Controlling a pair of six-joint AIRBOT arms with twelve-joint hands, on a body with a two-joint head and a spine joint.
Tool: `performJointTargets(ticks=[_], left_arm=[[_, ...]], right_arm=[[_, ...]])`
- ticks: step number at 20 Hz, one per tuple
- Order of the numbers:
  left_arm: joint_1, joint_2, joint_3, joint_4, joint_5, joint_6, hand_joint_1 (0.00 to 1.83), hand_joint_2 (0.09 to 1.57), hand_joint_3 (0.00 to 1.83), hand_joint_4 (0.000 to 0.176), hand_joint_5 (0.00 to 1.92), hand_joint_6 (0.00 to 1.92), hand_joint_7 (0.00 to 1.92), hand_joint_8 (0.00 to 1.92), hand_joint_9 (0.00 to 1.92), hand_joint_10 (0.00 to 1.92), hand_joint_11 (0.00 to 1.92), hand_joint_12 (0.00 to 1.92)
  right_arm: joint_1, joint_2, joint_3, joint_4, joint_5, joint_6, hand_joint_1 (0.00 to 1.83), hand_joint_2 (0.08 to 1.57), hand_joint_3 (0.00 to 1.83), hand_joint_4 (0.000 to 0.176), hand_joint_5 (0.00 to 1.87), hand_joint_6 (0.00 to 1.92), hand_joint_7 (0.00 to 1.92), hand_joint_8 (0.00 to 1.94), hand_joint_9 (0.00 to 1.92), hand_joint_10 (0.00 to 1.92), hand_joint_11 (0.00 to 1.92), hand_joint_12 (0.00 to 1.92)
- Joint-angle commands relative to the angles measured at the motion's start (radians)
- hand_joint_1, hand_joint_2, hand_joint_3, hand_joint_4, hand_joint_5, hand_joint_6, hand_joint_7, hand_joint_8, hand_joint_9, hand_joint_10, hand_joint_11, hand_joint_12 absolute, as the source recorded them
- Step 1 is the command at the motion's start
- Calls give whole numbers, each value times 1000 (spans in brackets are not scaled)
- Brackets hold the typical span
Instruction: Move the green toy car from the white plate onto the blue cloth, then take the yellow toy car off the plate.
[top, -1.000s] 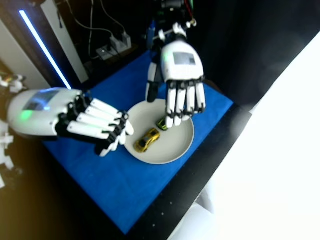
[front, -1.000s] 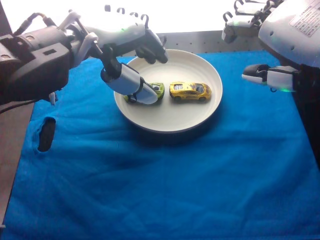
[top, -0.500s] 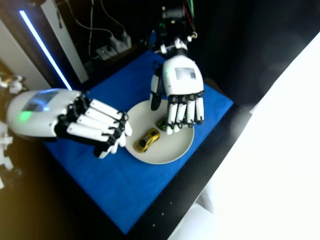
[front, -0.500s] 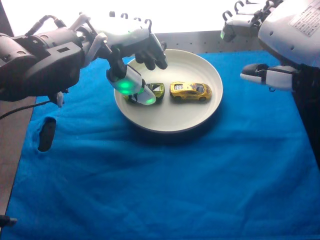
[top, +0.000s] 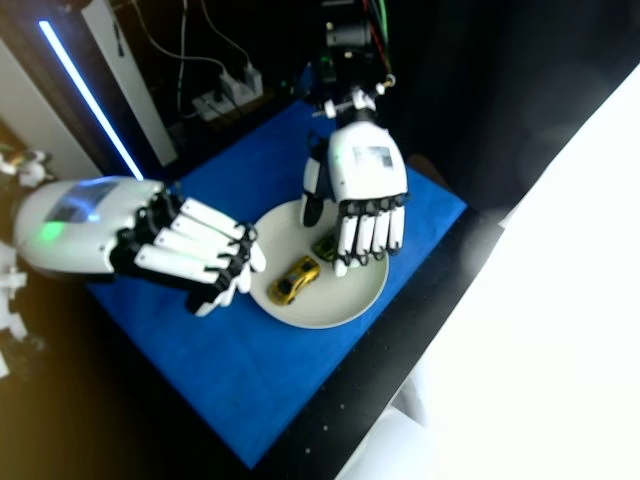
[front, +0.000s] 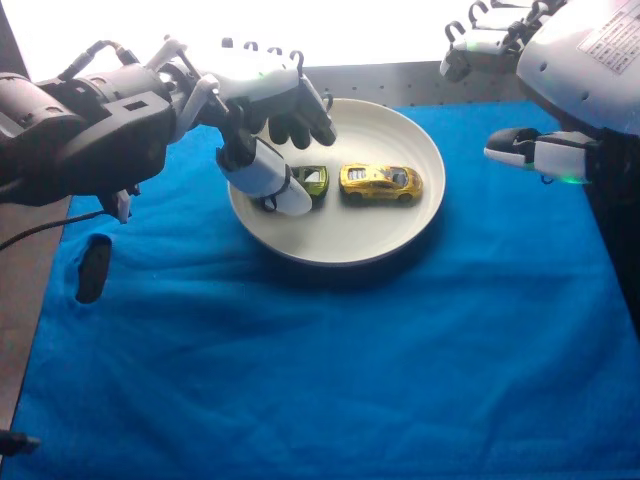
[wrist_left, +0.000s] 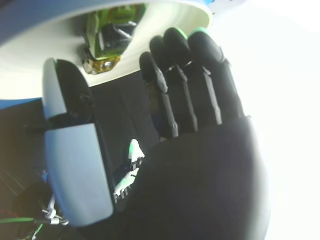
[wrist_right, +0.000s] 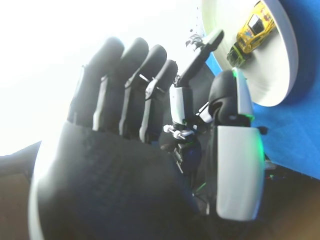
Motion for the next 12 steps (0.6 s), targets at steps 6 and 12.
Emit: performJointTargets(ticks=[6, 12], left_arm=[[7, -14, 14, -14, -96, 1, 1004, 929, 1, 0, 783, 6, 742, 371, 530, 989, 306, 1632], [11, -17, 14, -14, -93, 2, 1041, 942, 0, 0, 814, 13, 642, 710, 466, 1183, 277, 1743]], right_arm=[[18, 1, 3, -6, 122, -5, 972, 1043, 0, 0, 548, 688, 579, 951, 435, 1363, 248, 1919], [18, 1, 3, -6, 122, -5, 981, 1044, 0, 0, 575, 675, 601, 965, 466, 1400, 291, 1914]])
